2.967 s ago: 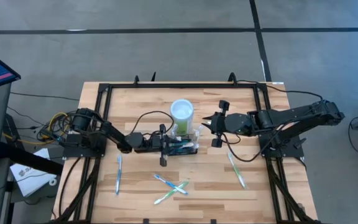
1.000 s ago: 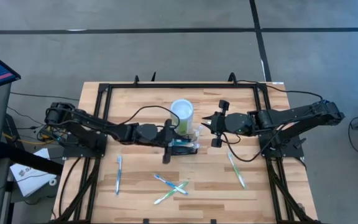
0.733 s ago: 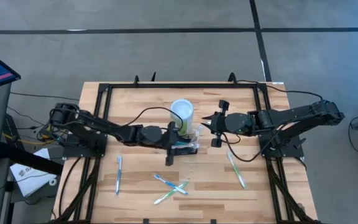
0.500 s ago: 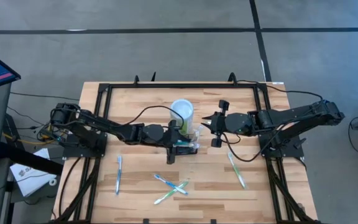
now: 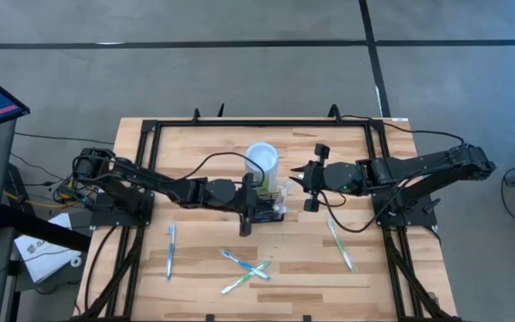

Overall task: Pick & Place toothbrushing station
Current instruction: Put the orange toothbrush into the wire organizer

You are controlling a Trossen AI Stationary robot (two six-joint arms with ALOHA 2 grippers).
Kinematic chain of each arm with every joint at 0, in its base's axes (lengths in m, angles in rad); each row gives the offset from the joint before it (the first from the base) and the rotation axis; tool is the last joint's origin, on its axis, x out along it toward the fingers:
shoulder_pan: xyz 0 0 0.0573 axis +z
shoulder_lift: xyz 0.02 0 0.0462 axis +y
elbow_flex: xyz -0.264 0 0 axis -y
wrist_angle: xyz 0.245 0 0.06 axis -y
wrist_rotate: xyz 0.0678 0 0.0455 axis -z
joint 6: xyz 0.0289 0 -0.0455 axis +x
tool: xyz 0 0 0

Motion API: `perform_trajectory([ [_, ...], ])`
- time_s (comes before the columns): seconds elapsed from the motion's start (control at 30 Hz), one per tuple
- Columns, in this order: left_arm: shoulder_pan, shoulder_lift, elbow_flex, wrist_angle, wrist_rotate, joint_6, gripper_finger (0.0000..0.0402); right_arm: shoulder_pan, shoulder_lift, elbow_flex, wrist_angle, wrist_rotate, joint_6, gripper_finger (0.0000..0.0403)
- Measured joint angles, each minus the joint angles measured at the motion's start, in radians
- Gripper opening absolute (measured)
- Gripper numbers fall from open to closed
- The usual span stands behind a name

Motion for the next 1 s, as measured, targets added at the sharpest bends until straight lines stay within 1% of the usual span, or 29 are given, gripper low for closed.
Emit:
perform_trajectory([
  [0.33, -0.023, -0.009, 0.0, 0.018, -0.075, 0.001, 0.0002, 0.0, 0.0, 0.0, -0.014, 0.0, 0.0, 0.0082],
  [0.47, -0.037, -0.025, -0.004, 0.026, -0.141, 0.003, 0.0001, 0.0, 0.0, 0.0, -0.018, 0.0, 0.0, 0.0082],
  [0.53, -0.039, -0.033, -0.006, 0.016, -0.148, 0.003, 0.0001, 0.0, 0.0, 0.0, -0.018, 0.0, 0.0, 0.0082],
  [0.6, -0.044, -0.039, -0.013, 0.027, -0.156, 0.003, 0.0001, 0.0, 0.0, 0.0, -0.018, 0.0, 0.0, 0.0082],
  [0.7, -0.056, -0.053, -0.046, 0.031, -0.202, 0.002, 0.0001, 0.0, 0.0, 0.0, -0.018, 0.0, 0.0, 0.0082],
  [0.83, -0.074, -0.071, -0.111, 0.139, -0.244, -0.001, 0.0001, 0.0, 0.0, 0.0, -0.017, 0.0, 0.0, 0.0082],
  [1.0, -0.082, -0.098, -0.203, 0.336, -0.25, 0.007, 0.0001, 0.0, 0.0, 0.0, -0.017, 0.0, 0.008, 0.0082],
])
